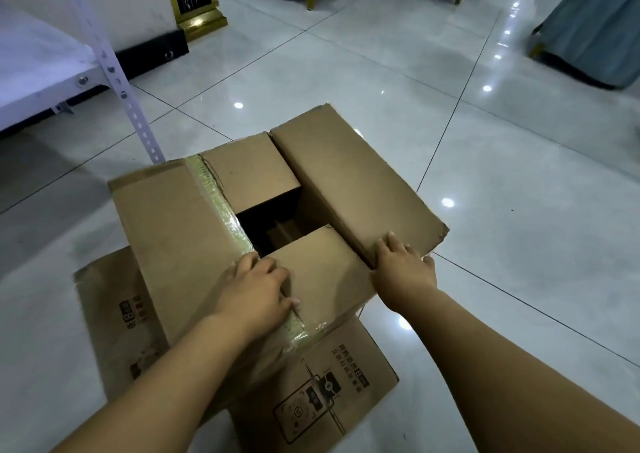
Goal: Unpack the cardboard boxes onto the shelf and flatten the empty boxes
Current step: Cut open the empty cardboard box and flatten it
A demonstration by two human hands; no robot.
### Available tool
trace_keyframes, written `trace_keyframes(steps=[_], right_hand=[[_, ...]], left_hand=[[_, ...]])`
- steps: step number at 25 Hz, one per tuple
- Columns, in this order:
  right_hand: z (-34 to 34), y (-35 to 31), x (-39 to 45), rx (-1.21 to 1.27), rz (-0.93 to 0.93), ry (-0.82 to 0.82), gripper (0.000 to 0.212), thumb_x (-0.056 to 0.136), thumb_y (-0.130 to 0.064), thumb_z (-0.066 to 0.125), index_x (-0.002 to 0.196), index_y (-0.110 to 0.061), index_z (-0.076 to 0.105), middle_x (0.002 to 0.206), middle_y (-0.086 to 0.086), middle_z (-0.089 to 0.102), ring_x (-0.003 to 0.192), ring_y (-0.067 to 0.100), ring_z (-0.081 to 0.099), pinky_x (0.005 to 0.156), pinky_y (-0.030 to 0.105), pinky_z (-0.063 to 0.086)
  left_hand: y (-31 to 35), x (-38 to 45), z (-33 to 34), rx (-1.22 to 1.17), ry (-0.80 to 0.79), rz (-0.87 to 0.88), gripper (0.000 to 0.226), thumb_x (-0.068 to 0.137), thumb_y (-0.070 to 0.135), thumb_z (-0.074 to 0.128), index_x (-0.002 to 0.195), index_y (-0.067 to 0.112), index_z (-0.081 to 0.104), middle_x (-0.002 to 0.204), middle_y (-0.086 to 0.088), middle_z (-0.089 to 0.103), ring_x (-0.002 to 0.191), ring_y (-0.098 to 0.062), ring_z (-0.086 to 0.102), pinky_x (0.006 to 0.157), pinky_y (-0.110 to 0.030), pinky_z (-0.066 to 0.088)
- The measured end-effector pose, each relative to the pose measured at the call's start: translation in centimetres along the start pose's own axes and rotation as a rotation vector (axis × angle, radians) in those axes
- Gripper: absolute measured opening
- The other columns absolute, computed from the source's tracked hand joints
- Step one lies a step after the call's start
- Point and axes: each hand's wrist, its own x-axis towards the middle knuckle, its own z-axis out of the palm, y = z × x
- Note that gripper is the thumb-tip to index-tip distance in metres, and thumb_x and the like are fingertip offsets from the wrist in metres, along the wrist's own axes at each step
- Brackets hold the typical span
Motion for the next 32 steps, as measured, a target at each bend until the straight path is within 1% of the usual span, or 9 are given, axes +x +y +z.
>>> trace_keyframes(steps=[2,5,10,15,23,25,28,30,32], right_hand=[[0.7,0.2,0.6,0.108,-0.022,-0.019,0.032,0.097,-0.019,0.047,0.128,-0.018,0.04,0.142,0.003,0.037,0.116,0.03,0.046,0.088,0.042,0.041],[1.4,0.1,1.3,0.193,-0.027,-0.025,0.019,0.096,-0.012,0.043,0.115,-0.017,0.045,0.119,0.004,0.051,0.093,0.026,0.05,0.068,0.034,0.042],[1.3,-0.7,1.4,0.161,0.025,-0.051,0.032,0.092,-0.007,0.044,0.123,-0.015,0.043,0.1,0.003,0.046,0.091,0.025,0.048,0.068,0.035,0.04],[0.9,-1.4,1.2,0.146,0.091,0.012,0.043,0.087,-0.001,0.051,0.127,-0.014,0.043,0.117,0.009,0.049,0.099,0.028,0.053,0.074,0.037,0.048],[0.5,-3.0,0.8,0.132,0.043,-0.038,0.048,0.09,-0.006,0.052,0.135,-0.016,0.038,0.12,0.008,0.05,0.104,0.026,0.051,0.07,0.033,0.044],[0.3,-3.3,0.4,0.126,-0.03,-0.022,0.059,0.092,-0.011,0.053,0.144,-0.018,0.027,0.134,0.01,0.045,0.115,0.029,0.047,0.078,0.037,0.046],[0.2,-3.7,-0.6,0.065,-0.268,0.026,0.068,0.096,-0.031,0.053,0.152,-0.023,0.015,0.156,0.007,0.022,0.14,0.031,0.025,0.103,0.042,0.04],[0.4,-3.9,-1.4,0.049,-0.424,-0.049,0.07,0.096,-0.043,0.05,0.153,-0.029,0.012,0.161,0.001,0.007,0.147,0.029,0.008,0.115,0.044,0.026],[0.7,-4.0,-2.0,0.022,-0.532,-0.14,0.071,0.095,-0.049,0.048,0.153,-0.034,0.009,0.162,-0.004,-0.001,0.148,0.025,-0.002,0.119,0.046,0.02]], left_hand=[[0.0,0.1,0.2,0.014,0.004,0.006,0.055,0.091,0.059,0.044,0.139,0.032,0.041,0.15,0.007,0.031,0.141,-0.025,0.012,0.117,-0.042,0.017],[-0.4,0.1,0.5,0.012,0.016,0.019,0.056,0.09,0.061,0.042,0.138,0.031,0.043,0.149,0.008,0.033,0.141,-0.024,0.012,0.117,-0.042,0.016],[-0.9,0.0,0.4,0.027,0.041,0.059,0.057,0.091,0.062,0.037,0.135,0.027,0.047,0.146,0.006,0.035,0.14,-0.022,0.013,0.117,-0.041,0.016],[-0.5,-0.8,-0.5,0.047,0.077,0.115,0.054,0.094,0.06,0.033,0.133,0.025,0.048,0.141,0.004,0.038,0.137,-0.024,0.016,0.116,-0.036,0.017],[-1.2,-2.0,-1.2,0.062,0.045,0.103,0.051,0.095,0.056,0.034,0.133,0.024,0.045,0.14,0.001,0.036,0.136,-0.028,0.013,0.113,-0.035,0.018],[-1.5,-1.9,-1.0,0.049,0.013,0.095,0.051,0.095,0.055,0.036,0.133,0.024,0.045,0.142,0.001,0.035,0.137,-0.029,0.013,0.114,-0.037,0.021],[-1.4,-1.9,-0.5,0.079,0.018,0.113,0.052,0.096,0.053,0.035,0.137,0.022,0.043,0.146,-0.001,0.033,0.14,-0.03,0.011,0.116,-0.037,0.016],[-1.1,-2.1,-0.3,0.11,0.037,0.128,0.057,0.095,0.057,0.035,0.139,0.021,0.041,0.148,-0.003,0.031,0.142,-0.028,0.01,0.116,-0.037,0.012],[-0.9,-2.5,-0.3,0.097,0.002,0.129,0.068,0.087,0.068,0.039,0.14,0.026,0.039,0.15,-0.005,0.025,0.142,-0.027,0.005,0.117,-0.041,0.01]])
